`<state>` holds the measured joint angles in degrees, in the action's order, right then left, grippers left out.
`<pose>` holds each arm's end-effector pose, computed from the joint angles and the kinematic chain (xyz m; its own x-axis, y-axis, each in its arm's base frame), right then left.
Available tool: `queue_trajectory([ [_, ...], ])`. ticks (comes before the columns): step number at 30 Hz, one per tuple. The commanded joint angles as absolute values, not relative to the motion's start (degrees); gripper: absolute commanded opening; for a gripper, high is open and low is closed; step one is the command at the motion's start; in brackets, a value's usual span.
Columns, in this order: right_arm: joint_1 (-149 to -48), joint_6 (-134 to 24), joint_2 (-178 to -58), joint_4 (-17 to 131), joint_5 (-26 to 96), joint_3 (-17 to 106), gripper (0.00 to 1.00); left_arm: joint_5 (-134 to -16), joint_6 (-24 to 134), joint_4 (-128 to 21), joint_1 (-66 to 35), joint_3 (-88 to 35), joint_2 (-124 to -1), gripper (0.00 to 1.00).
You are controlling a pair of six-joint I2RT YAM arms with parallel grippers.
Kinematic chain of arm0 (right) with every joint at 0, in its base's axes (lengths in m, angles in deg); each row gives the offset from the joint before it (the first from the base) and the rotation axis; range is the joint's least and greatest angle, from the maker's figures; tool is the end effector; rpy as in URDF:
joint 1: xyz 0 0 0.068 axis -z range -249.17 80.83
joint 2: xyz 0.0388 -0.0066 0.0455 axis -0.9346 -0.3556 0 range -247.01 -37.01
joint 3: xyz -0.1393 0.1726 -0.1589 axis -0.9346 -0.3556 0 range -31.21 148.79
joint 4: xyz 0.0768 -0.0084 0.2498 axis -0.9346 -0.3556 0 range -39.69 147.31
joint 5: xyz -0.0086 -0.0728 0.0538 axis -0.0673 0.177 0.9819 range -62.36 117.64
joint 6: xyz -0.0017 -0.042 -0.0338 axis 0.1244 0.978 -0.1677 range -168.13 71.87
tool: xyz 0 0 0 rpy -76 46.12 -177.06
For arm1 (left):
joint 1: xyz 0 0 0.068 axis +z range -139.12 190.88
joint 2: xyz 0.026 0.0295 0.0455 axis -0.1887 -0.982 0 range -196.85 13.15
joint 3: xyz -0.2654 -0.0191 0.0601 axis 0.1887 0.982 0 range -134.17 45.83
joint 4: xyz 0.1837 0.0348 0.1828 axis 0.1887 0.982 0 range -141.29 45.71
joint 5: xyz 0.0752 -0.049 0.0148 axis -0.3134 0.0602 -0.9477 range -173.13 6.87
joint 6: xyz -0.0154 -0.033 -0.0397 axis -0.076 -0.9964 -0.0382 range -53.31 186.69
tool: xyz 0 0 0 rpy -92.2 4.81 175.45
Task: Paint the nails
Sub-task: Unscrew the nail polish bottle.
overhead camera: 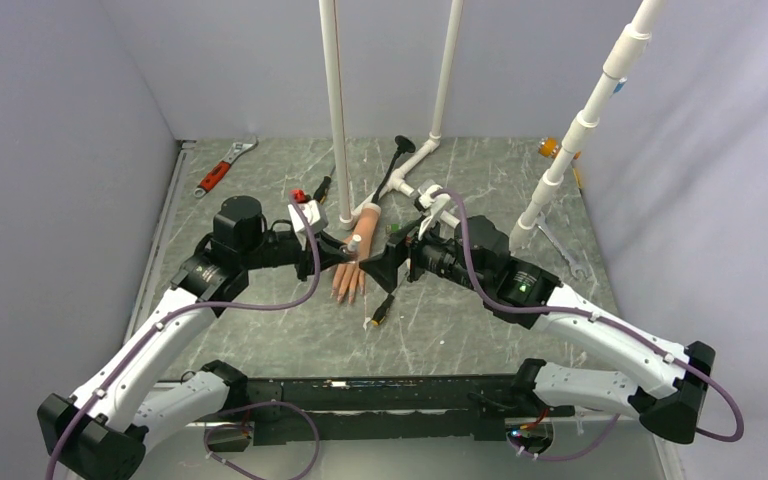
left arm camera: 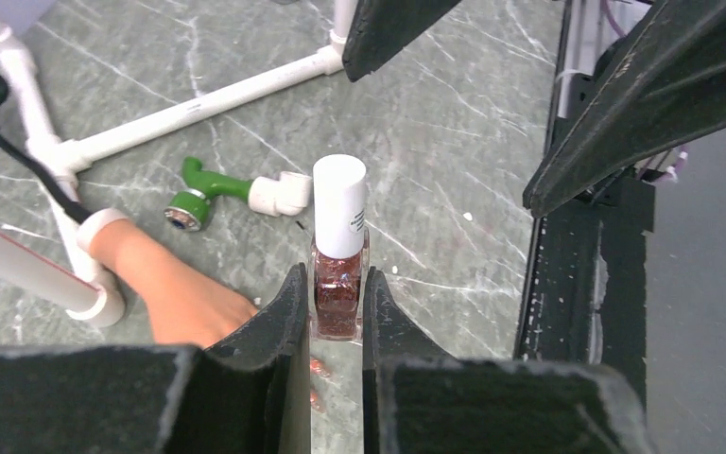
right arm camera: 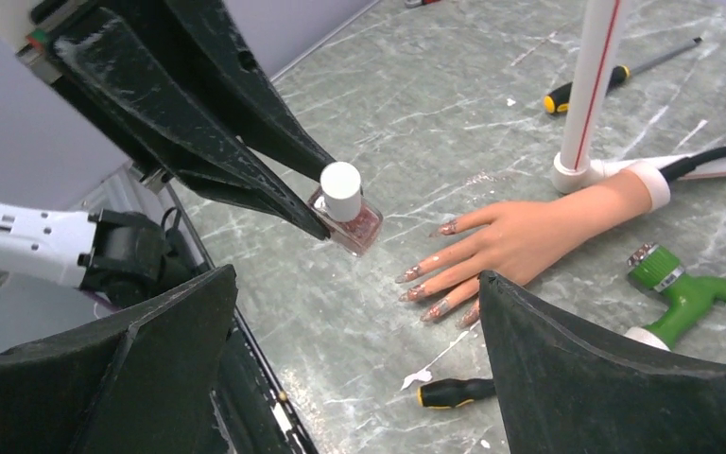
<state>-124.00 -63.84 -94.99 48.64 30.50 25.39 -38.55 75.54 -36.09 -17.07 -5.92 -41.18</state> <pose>0.1335 0.1925 0.3724 -0.3254 0.0076 -0.9455 -0.7859 0.5538 0.2749 0.1722 -0.1197 0.3466 -0.1246 0.1901 -0.9738 0.9547 0.2903 -0.0655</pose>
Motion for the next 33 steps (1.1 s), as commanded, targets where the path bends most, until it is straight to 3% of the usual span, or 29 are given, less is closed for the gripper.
queue_trajectory([
  [1,-123.87,-68.46,-94.86,52.46,24.74,27.01,1.00,-44.42,75.15,-39.74,-16.94,-6.95,-39.01,0.00],
  [6,-123.88,-71.43,-92.59,57.03,19.70,25.25,0.88,-46.41,75.12,-39.36,-16.95,-7.19,-39.01,0.00],
  [22,-124.52,-81.89,-108.99,47.48,16.86,40.96,0.76,-55.26,75.69,-38.18,-18.25,-7.54,-38.39,0.00],
  [33,-124.71,-83.38,-112.59,47.05,18.33,43.50,0.61,-56.41,76.32,-37.16,-18.97,-7.88,-38.33,0.00],
])
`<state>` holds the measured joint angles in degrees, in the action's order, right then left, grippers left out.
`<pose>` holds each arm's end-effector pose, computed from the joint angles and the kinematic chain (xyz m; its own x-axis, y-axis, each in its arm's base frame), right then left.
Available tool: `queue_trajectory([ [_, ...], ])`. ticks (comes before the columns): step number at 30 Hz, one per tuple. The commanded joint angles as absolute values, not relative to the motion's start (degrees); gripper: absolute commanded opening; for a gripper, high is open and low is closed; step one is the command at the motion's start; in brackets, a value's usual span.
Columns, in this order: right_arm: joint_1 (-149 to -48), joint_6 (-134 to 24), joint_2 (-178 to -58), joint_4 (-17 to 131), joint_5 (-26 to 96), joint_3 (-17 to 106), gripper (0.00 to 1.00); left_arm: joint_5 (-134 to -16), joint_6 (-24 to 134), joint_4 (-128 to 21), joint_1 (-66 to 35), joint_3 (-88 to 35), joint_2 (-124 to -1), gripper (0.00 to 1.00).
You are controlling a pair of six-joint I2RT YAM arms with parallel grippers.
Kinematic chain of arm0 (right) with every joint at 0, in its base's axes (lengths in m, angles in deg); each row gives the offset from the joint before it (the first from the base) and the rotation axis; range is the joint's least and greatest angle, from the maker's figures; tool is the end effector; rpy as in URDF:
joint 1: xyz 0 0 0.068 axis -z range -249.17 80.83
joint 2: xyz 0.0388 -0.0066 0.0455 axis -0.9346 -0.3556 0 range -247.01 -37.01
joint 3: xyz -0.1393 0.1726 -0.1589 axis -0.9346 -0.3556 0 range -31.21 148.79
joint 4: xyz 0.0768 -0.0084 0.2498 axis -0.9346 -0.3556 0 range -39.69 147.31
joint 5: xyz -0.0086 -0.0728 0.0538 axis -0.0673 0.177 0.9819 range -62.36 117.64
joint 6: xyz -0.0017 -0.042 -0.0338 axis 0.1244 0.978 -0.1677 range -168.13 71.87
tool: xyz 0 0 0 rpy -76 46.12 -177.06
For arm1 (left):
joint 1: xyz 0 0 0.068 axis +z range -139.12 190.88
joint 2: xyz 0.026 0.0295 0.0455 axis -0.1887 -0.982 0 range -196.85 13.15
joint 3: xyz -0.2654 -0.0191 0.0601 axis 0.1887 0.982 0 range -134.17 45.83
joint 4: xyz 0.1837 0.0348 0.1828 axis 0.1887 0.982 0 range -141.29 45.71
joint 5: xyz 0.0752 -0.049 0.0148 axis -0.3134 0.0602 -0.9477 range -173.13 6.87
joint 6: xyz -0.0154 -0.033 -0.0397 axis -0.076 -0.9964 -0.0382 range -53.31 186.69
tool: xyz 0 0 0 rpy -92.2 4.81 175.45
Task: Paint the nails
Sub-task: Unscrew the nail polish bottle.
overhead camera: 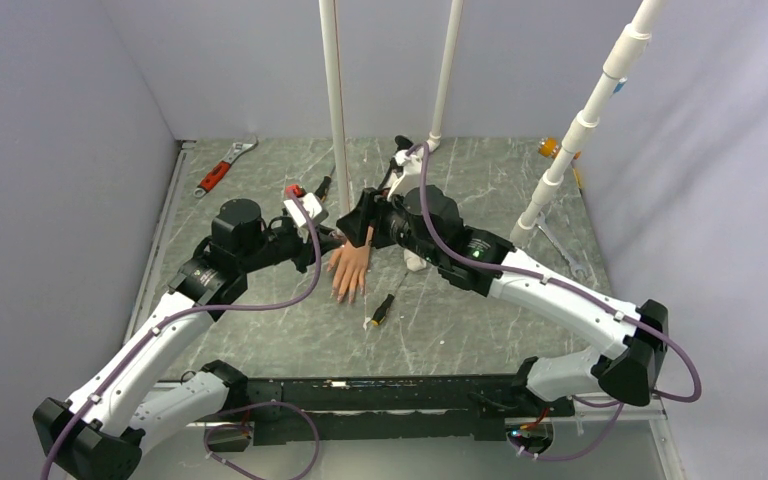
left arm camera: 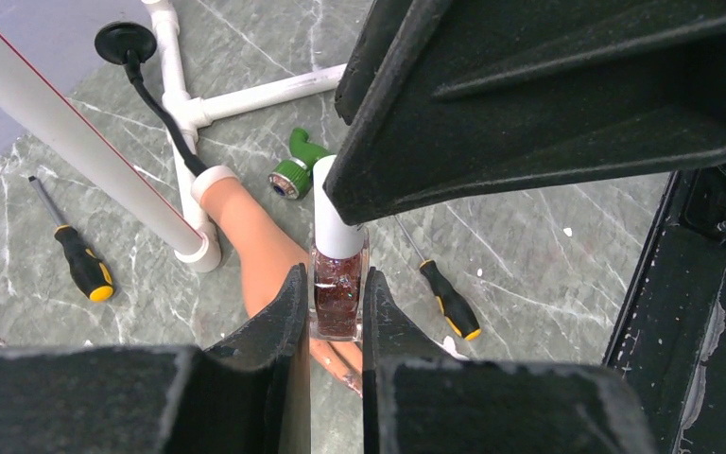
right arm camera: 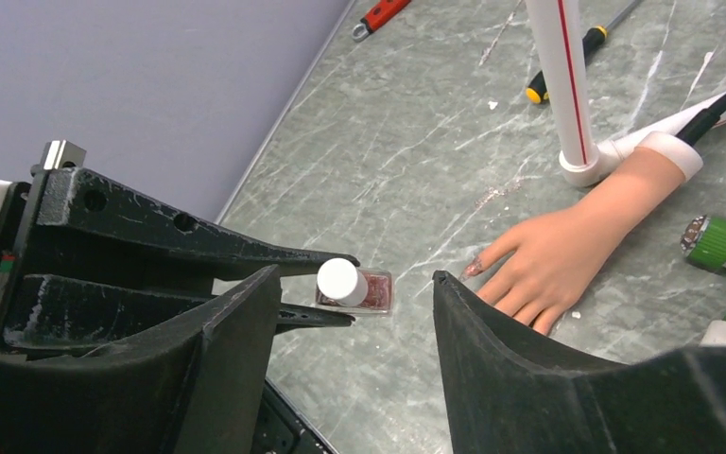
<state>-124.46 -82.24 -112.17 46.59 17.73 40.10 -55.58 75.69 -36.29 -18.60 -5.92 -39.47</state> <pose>0.1796 0.2484 0.3848 -0.5194 0.2202 -0.8256 -0.5116 0.6938 0.5069 0.1723 -0.1163 0.3508 -0.1065 0.2194 -0.9698 0.8506 0.5252 0.0254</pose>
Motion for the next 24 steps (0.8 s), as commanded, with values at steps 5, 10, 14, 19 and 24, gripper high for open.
queue_trajectory([
  [5,-124.72,-83.42,-114.14,45.72,18.98,45.17,0.53,-56.71,76.54,-36.61,-19.11,-8.39,-38.70,0.00],
  [10,-124.72,-83.61,-116.09,42.86,19.31,47.82,0.51,-57.02,76.74,-36.40,-19.29,-8.41,-38.54,0.00],
  [14,-124.82,-83.93,-116.97,42.02,19.52,48.59,0.47,-57.33,76.93,-36.29,-19.49,-8.37,-38.45,0.00],
  [19,-124.90,-84.23,-117.95,41.34,20.55,49.24,0.35,-57.51,77.02,-36.11,-19.62,-8.43,-38.44,0.00],
  [24,-124.89,-84.78,-118.45,40.29,20.74,49.50,0.34,-57.81,77.22,-35.97,-19.72,-8.57,-38.53,0.00],
])
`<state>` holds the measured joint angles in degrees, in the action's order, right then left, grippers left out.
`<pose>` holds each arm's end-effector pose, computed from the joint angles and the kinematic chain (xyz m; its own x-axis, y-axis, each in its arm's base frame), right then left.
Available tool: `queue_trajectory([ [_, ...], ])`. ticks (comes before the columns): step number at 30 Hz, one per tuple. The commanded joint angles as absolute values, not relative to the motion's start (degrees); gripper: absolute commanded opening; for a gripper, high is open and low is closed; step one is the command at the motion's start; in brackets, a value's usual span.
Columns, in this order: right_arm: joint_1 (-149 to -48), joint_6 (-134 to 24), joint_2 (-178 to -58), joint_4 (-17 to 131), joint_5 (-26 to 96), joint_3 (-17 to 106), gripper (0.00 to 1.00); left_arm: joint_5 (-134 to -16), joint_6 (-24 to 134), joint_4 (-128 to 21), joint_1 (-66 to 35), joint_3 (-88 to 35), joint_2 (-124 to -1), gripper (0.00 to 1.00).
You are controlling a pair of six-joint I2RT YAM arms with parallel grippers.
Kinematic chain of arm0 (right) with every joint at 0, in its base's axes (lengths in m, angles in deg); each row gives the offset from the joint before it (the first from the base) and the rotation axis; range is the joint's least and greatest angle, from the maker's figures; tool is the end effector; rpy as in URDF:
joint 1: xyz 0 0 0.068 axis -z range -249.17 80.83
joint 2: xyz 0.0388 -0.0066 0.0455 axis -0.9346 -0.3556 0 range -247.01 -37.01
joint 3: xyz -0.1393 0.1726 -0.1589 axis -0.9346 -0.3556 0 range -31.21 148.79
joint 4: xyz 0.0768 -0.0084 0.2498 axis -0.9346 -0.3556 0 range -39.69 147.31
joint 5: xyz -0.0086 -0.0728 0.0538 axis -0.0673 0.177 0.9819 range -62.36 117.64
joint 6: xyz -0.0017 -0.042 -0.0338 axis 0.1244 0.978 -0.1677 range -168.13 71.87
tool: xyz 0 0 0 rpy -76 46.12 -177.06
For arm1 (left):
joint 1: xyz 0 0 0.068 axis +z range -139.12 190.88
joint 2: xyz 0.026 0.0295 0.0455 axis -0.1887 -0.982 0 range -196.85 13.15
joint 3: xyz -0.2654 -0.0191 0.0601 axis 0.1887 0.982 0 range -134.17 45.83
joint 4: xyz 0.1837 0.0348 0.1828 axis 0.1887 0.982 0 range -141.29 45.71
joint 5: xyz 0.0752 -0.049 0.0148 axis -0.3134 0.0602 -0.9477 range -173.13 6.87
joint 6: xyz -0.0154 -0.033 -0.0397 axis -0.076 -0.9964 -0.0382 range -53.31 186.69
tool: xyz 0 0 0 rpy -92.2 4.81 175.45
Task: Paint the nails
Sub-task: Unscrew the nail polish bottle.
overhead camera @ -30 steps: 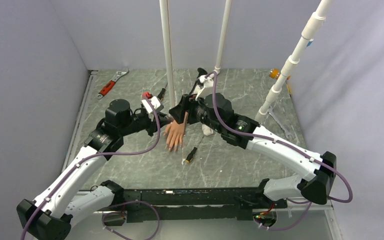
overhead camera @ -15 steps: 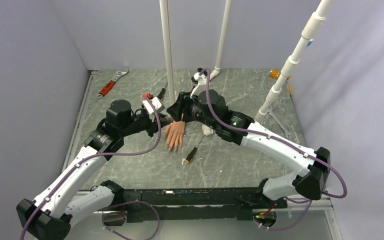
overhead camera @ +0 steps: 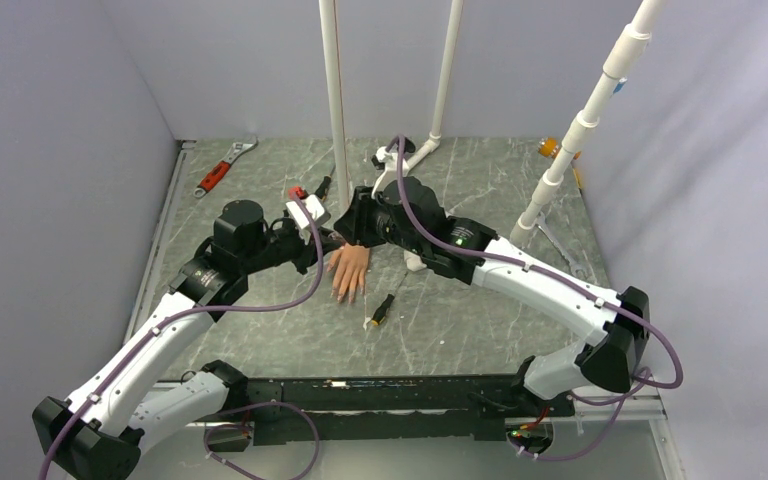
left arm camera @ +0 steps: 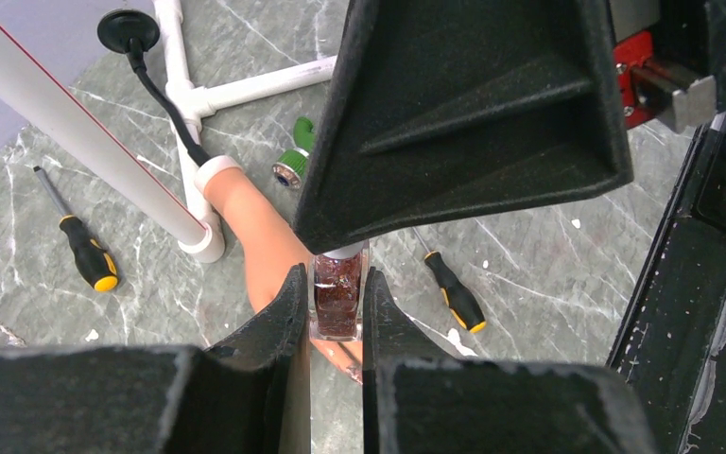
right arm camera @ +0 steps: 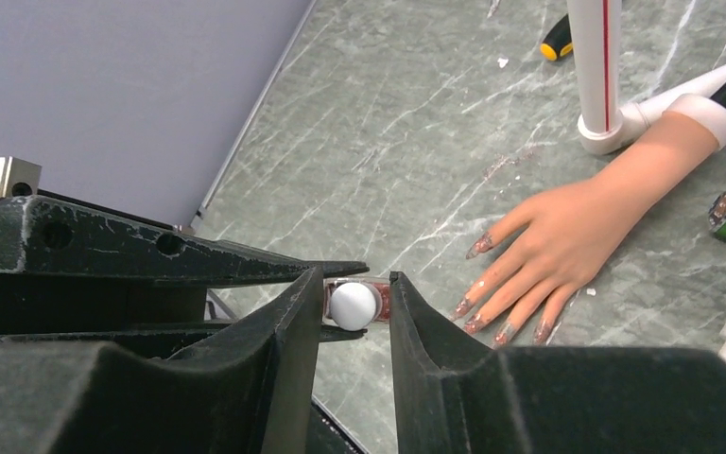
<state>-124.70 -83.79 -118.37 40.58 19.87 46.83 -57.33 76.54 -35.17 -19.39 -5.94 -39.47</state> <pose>0.1914 0.2702 0.3828 -0.5919 0.1584 -0.7903 -0.4921 0.7055 0.5099 0.1710 -0.1178 0.3488 -0.1095 0.2421 -0.9641 0.8444 0.5343 0.0383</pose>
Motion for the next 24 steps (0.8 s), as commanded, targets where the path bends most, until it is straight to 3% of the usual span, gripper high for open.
queue_trajectory([
  [1,-124.88,-84.74,-118.41,40.10,20.86,49.60,0.34,-57.77,77.16,-35.99,-19.77,-8.55,-38.56,0.00],
  [6,-124.90,-84.52,-118.98,39.12,21.18,50.04,0.31,-57.70,77.24,-35.82,-19.85,-8.66,-38.67,0.00],
  [12,-124.89,-83.79,-118.90,38.42,21.52,49.67,0.01,-57.58,77.42,-35.61,-19.99,-8.74,-38.64,0.00],
  [24,-124.85,-75.55,-113.75,43.48,32.55,43.99,0.00,-49.35,79.18,-35.13,-19.98,-8.60,-37.78,0.00],
])
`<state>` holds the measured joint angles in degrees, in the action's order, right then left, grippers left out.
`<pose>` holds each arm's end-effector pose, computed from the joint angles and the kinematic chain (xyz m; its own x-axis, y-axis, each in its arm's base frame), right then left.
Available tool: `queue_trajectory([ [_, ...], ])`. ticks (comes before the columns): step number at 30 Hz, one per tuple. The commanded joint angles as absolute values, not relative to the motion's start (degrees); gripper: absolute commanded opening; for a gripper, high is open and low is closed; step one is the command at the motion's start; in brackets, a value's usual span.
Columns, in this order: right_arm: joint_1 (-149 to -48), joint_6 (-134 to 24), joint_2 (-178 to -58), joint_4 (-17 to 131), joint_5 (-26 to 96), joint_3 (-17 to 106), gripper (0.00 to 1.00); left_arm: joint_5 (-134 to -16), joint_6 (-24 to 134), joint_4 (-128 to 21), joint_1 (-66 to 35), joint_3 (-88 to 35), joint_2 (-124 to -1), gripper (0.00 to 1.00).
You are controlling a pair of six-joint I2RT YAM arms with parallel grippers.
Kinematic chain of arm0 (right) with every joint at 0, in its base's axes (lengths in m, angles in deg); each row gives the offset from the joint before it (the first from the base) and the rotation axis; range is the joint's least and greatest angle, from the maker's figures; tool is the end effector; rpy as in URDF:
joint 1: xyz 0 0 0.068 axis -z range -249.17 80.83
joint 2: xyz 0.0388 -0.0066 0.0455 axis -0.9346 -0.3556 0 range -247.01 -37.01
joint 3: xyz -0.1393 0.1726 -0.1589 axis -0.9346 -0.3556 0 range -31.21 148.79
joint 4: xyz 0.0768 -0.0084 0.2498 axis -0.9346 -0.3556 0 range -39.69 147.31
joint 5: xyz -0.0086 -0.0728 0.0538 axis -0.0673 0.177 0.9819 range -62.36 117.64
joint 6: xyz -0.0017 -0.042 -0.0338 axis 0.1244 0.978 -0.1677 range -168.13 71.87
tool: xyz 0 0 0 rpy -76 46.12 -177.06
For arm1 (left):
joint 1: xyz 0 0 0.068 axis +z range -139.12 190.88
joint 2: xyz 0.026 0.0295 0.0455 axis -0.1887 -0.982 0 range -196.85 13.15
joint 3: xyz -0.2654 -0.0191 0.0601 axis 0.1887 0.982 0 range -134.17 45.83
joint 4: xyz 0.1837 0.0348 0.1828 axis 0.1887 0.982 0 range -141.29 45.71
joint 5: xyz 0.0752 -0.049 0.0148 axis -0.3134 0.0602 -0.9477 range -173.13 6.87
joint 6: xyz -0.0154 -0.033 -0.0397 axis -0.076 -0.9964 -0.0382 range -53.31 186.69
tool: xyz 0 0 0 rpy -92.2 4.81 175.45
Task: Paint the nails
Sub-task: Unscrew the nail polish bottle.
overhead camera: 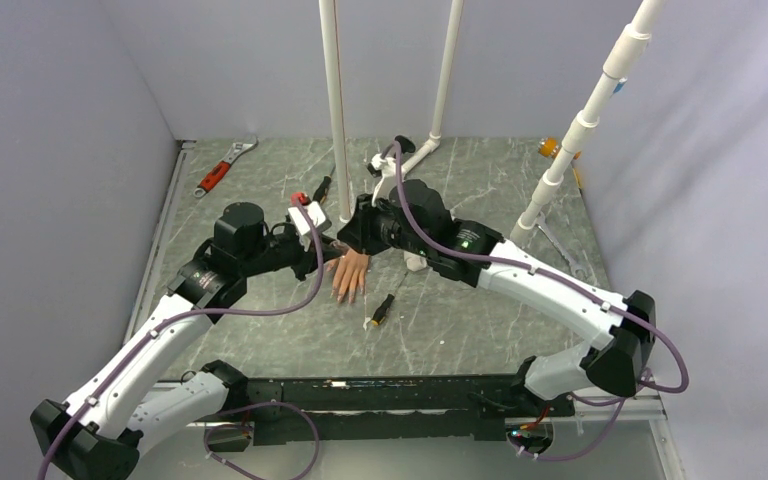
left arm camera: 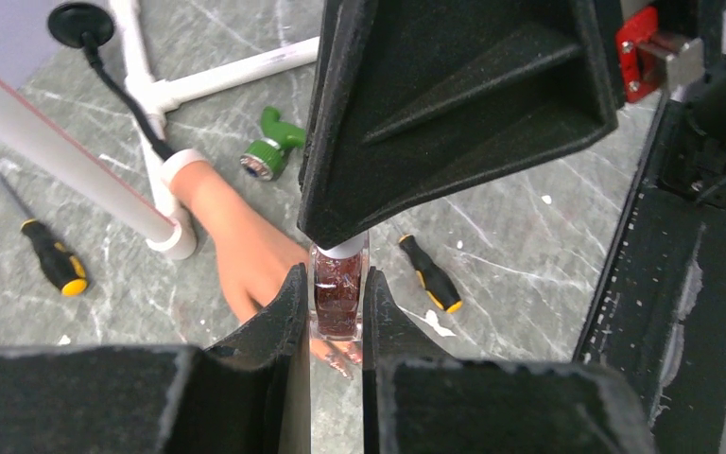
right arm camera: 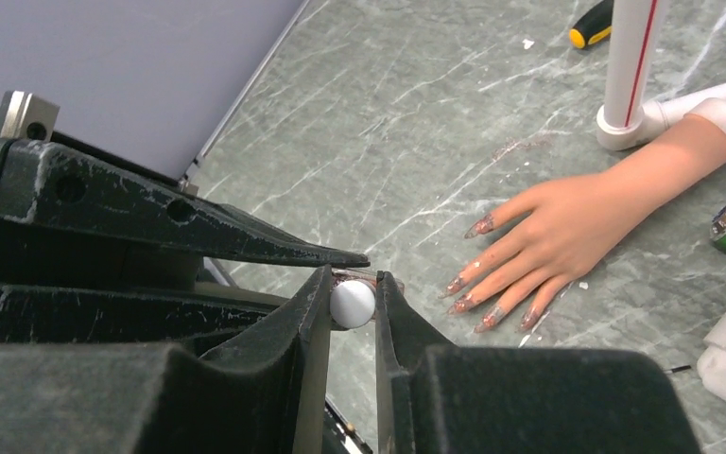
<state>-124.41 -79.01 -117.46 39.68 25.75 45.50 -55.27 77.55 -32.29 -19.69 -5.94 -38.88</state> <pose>0.1872 0.2677 0.3779 -0.5907 0.0485 -0.8055 -0.5830 0.6644 0.4676 0.1659 -0.1173 0.3458 -0.1229 0.2659 -0.9561 0.8681 0.4958 0.0263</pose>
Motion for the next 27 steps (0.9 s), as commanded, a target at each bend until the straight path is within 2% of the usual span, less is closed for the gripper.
queue_trajectory([
  [1,-124.81,-74.62,-113.27,43.91,33.71,43.49,0.00,-48.39,79.22,-35.16,-20.00,-8.64,-37.86,0.00],
  [14,-124.74,-67.66,-107.66,49.24,42.53,36.74,0.00,-34.90,80.28,-34.46,-19.96,-8.93,-38.55,0.00],
  [27,-124.72,-61.73,-105.92,52.61,53.10,33.01,0.00,-30.85,80.57,-34.57,-19.97,-8.92,-38.71,0.00],
])
